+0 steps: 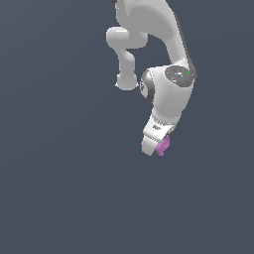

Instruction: Pick up the object and move it to a goal position.

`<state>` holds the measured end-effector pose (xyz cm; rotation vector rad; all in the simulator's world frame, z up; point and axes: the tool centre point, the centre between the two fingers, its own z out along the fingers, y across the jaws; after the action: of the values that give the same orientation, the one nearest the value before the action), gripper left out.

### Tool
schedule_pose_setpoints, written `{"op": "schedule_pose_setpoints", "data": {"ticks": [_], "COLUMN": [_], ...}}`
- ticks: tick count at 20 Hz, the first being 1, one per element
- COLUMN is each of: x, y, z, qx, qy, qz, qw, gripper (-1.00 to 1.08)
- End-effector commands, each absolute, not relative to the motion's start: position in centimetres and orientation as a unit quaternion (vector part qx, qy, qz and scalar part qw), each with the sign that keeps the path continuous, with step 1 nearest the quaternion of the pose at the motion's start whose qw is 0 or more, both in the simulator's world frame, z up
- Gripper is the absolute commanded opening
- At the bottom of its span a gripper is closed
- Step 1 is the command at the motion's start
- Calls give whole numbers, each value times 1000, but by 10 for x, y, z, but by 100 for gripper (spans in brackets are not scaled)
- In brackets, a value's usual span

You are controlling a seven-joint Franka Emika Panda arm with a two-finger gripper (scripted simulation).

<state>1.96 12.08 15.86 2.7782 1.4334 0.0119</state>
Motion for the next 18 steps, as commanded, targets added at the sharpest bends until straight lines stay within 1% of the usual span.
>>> {"op": "schedule_pose_setpoints", "data": {"ticks": [1, 10, 18], "x": [20, 23, 27], "y": [134, 178, 200], "z": [187, 279, 325], "qx": [889, 889, 889], "qy": [459, 459, 458], "qz": [4, 4, 4], "qw": [8, 7, 7], "gripper": [-100, -100, -100]}}
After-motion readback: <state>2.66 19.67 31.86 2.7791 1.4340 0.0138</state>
